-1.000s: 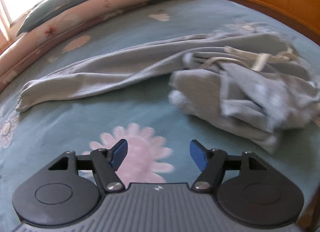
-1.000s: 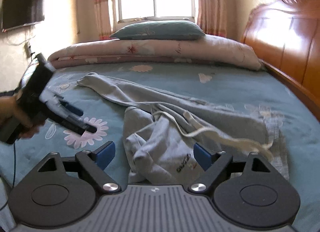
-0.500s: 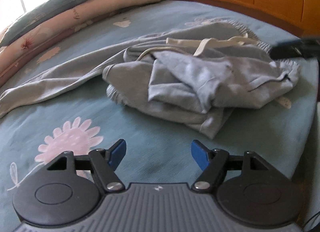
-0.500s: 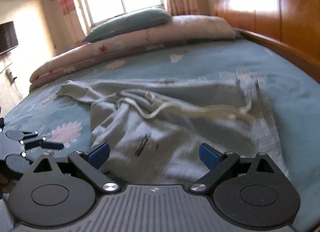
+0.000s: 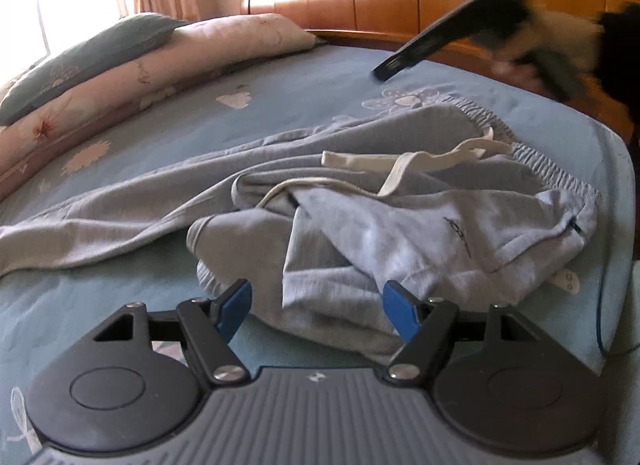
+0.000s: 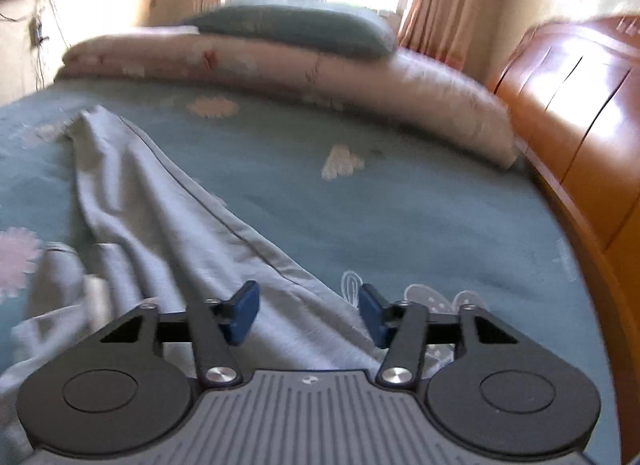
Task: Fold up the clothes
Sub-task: 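Move the right gripper to a grey pant leg and grasp it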
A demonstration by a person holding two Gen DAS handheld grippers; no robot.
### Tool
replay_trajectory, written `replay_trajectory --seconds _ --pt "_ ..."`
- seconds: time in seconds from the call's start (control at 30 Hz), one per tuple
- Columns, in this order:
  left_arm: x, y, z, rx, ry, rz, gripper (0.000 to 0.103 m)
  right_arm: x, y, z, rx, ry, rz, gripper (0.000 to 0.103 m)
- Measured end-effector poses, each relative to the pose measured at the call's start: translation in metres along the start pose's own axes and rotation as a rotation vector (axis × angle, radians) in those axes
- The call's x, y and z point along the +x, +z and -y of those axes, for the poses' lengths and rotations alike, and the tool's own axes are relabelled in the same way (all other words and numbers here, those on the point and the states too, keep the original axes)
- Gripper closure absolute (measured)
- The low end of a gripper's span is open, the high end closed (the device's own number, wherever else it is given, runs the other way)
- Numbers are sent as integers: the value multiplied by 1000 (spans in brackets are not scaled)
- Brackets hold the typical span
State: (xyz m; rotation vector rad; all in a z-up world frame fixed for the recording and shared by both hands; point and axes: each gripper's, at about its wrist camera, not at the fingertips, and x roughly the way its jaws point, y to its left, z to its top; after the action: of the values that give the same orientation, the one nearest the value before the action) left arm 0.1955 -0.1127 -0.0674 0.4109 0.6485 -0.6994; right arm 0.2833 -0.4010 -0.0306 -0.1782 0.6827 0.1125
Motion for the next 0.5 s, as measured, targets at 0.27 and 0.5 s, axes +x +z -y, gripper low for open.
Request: replay_trajectory --seconds 0.27,0.5 --pt "12 4 -15 -8 -65 11 29 106 8 19 -101 118 -149 54" --pt "24 3 -24 -10 -125 -2 29 141 10 29 -160 219 -196 52"
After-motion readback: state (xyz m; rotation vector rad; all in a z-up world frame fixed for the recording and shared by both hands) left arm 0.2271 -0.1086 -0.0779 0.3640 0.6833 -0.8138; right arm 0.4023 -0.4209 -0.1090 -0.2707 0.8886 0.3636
